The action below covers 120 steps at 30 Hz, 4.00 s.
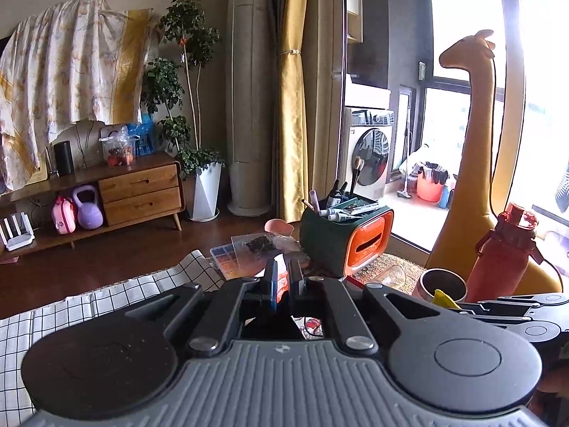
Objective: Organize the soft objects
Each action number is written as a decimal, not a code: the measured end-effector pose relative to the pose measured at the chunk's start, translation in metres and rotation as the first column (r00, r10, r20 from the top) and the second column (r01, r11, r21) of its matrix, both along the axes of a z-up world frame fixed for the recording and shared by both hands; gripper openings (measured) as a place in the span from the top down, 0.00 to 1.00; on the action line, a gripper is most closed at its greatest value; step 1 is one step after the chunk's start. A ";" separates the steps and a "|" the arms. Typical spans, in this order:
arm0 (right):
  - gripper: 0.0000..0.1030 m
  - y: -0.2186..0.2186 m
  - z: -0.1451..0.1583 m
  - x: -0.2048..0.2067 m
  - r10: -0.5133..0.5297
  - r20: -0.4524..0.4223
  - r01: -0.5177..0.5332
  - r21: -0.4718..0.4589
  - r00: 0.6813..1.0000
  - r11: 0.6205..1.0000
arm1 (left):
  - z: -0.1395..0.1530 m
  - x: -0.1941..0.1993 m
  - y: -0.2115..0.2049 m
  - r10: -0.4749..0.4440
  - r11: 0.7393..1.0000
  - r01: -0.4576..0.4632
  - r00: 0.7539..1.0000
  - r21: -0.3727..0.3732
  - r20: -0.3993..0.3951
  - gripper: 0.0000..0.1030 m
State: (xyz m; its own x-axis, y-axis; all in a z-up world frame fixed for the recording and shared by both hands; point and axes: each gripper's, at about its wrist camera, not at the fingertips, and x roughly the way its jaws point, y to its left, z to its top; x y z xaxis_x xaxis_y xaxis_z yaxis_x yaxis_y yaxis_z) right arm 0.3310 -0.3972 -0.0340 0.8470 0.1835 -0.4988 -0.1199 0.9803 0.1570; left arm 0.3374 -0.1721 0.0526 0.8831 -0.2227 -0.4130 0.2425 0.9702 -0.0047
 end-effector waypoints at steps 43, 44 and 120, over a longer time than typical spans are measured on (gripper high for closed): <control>0.46 0.044 -0.018 -0.039 0.137 -0.036 -0.138 -0.043 0.990 0.989 | -0.070 -0.034 0.020 -0.034 0.999 0.026 0.975 -0.043 -0.218 0.94; 0.45 0.045 -0.017 -0.044 0.143 -0.035 -0.144 -0.042 0.989 0.989 | -0.069 -0.037 0.020 -0.037 0.999 0.027 0.976 -0.046 -0.216 0.94; 0.00 0.069 0.001 -0.219 0.121 0.135 -0.118 -0.031 0.983 0.993 | -0.046 -0.228 0.073 -0.021 0.994 0.010 0.995 -0.111 -0.101 0.00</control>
